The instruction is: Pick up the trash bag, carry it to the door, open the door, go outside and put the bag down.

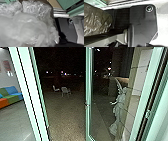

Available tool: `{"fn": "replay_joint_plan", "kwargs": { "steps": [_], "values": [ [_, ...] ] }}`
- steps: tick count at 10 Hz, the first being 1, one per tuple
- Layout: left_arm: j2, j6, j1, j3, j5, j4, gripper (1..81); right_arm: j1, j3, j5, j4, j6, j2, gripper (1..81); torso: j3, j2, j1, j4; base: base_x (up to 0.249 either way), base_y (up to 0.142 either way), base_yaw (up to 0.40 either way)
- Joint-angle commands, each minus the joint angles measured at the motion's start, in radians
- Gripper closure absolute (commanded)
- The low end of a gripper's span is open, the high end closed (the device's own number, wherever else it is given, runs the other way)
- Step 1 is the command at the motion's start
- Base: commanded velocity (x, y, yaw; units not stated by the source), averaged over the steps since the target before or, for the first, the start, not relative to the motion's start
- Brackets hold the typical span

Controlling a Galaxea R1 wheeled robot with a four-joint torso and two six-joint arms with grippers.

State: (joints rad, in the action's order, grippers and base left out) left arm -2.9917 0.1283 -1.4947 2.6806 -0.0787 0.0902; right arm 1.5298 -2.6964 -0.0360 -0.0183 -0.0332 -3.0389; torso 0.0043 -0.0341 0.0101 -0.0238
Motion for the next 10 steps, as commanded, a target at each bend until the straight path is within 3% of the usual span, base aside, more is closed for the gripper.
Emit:
{"fn": "replay_joint_plan", "kwargs": {
  "steps": [1,7,10],
  "values": [
    [0.005,-0.006,0.053,-0.001,0.043,0.009,81.1,-0.053,0.006,-0.055,-0.014,-0.001,-0.002,1.0,0.000,0.000,0.000,0.000,0.000,0.000,0.000],
    [0.008,-0.006,0.055,-0.001,0.042,0.009,81.1,-0.056,0.006,-0.056,-0.012,-0.002,-0.010,1.0,0.000,0.000,0.000,0.000,0.000,0.000,0.000],
    [0.009,-0.006,0.054,-0.001,0.042,0.009,81.1,-0.056,0.006,-0.056,-0.012,-0.004,-0.013,1.0,0.000,-0.001,-0.002,0.000,0.076,0.000,0.000]
  ]
}}
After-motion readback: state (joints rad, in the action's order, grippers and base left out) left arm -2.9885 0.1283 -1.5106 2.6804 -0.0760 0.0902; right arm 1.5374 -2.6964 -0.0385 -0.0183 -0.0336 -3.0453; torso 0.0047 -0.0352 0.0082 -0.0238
